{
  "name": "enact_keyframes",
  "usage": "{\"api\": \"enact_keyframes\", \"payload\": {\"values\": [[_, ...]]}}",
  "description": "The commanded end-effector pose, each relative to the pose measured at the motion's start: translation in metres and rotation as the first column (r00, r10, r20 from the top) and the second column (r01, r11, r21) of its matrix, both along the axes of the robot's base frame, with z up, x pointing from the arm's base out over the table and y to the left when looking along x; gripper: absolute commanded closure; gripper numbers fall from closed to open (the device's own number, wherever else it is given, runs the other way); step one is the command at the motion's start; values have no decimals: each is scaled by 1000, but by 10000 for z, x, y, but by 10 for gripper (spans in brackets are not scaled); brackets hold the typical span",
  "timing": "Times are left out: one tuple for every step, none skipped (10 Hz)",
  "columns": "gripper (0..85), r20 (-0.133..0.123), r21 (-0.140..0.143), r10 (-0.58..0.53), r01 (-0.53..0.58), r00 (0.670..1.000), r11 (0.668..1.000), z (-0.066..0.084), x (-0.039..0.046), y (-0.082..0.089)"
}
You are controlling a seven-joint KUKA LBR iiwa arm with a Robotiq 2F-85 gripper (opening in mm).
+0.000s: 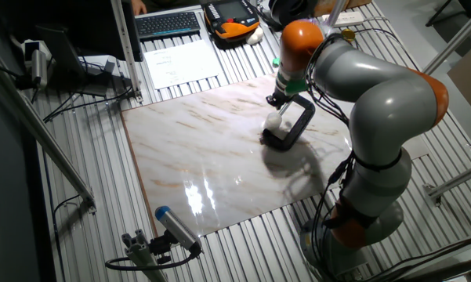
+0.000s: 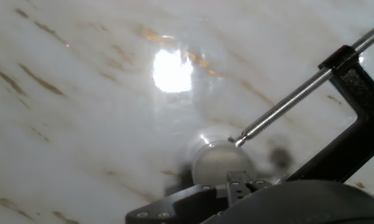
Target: Unscrew the lid from the jar
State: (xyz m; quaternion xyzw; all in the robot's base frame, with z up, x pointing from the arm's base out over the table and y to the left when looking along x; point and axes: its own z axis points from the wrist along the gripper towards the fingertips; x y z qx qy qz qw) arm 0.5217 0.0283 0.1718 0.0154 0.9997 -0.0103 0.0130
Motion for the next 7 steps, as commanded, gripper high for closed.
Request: {"api": "enact_keyframes", "payload": {"values": [[850,-8,10,-2,2,1000,1000,-11,-7,6],[850,-15,27,-2,2,1000,1000,-42,1,0],[850,-7,31,-2,2,1000,1000,-115,0,2],[850,-1,33,-2,2,1000,999,-186,1,-3],[850,1,39,-2,2,1000,999,-217,-1,-8],[850,-2,36,-2,2,1000,999,-216,-1,-13],[850,-2,34,-3,3,1000,999,-228,-2,-19]]}}
